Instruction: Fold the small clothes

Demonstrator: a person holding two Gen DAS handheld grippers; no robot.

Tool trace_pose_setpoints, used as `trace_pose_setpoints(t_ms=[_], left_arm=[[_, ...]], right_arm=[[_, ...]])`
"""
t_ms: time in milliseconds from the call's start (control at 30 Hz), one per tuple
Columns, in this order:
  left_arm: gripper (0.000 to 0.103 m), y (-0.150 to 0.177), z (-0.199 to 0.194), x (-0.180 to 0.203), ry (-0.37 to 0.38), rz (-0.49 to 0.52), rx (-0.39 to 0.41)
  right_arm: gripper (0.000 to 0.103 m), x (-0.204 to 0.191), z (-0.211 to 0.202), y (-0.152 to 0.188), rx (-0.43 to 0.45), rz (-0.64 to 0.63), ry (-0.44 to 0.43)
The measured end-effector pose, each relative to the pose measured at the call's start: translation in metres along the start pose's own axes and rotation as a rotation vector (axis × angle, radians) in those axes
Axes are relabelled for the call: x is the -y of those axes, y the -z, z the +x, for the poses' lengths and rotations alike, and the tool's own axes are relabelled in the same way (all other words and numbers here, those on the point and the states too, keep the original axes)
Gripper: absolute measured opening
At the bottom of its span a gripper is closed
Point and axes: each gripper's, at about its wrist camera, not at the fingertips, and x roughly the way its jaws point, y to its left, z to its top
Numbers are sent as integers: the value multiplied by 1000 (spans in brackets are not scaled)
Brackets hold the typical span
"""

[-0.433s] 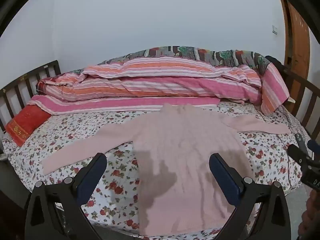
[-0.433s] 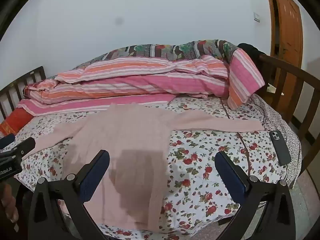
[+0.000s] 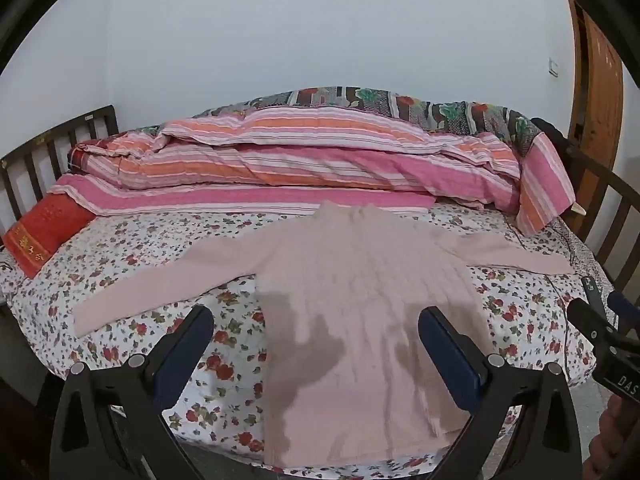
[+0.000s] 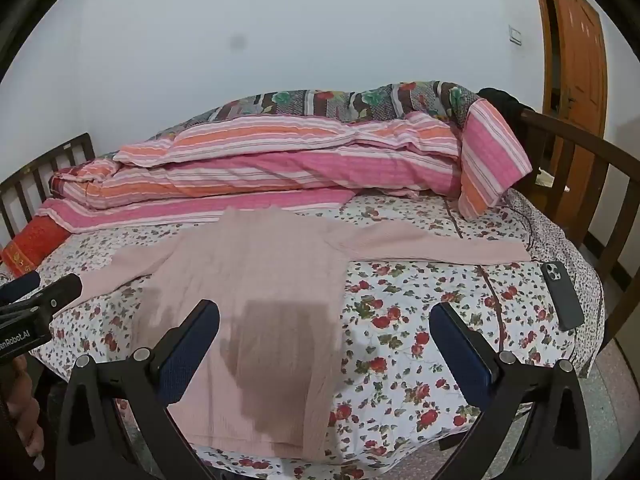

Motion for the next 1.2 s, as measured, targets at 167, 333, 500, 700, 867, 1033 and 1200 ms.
trace_pose_setpoints(t_ms=[167, 333, 500, 700, 867, 1033, 1200], left_arm=[[103, 1, 1, 0, -6, -3, -3], [103, 2, 1, 0, -6, 1, 2], [103, 3, 1, 2, -6, 4, 3], [103, 4, 1, 1, -6, 3, 3], [103, 4, 1, 2, -6, 4, 3], [103, 4, 1, 2, -5, 5, 3], [103, 3, 1, 2, -5, 4, 2]], right_arm=[[103, 0, -3, -2, -1, -1, 1], [103, 0, -3, -2, -1, -2, 3], [103, -2, -4, -3, -1, 0, 3], [103, -1, -3, -1, 0, 2, 2], [103, -5, -6, -6, -2, 2, 1], [103, -6, -8, -7, 0, 4, 3], [103, -5, -7, -6, -1, 5, 3]])
